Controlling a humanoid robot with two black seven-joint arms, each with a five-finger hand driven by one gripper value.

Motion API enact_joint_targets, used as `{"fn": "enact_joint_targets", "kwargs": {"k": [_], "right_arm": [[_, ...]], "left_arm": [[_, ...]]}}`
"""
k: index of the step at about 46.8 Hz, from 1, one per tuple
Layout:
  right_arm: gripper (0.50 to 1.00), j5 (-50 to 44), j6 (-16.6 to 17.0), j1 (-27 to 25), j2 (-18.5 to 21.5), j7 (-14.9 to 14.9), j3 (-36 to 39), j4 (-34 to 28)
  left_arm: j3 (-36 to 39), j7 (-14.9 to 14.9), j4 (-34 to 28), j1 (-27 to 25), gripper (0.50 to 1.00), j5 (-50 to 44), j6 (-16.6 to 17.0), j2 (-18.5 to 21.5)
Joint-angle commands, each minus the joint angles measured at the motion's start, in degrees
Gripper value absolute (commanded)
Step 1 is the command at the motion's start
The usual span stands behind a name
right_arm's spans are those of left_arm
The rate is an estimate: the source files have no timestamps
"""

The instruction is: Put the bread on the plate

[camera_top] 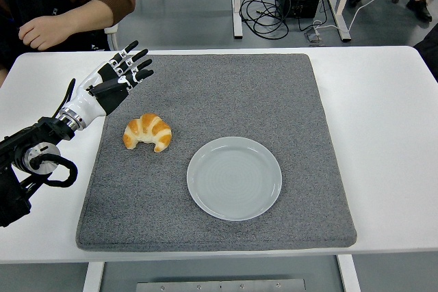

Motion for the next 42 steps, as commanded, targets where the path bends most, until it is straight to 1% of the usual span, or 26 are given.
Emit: {"fn": "enact_joint_targets", "kwargs": {"k": [1, 21, 26, 42], "right_arm": [[1.0, 0.0, 0.0, 0.0, 0.0, 0.01, 0.0, 0.0], [1.0, 0.0, 0.0, 0.09, 0.0, 0.01, 0.0, 0.0], [1.0, 0.0, 0.0, 0.09, 0.0, 0.01, 0.0, 0.0], [1.0, 0.0, 0.09, 0.0, 0.0, 0.01, 0.0, 0.0]], "left_arm": [[0.09, 0.0, 0.0, 0.0, 0.974, 0.0, 0.19, -0.03], [-0.17, -0.09, 0.0, 0.0, 0.974, -0.17, 0.8, -0.12], [-0.08, 0.0, 0.0, 0.0, 0.974, -0.17, 1.42, -0.29], [-0.35, -0.44, 0.0, 0.53, 0.974, -0.09, 1.24, -0.03]]}}
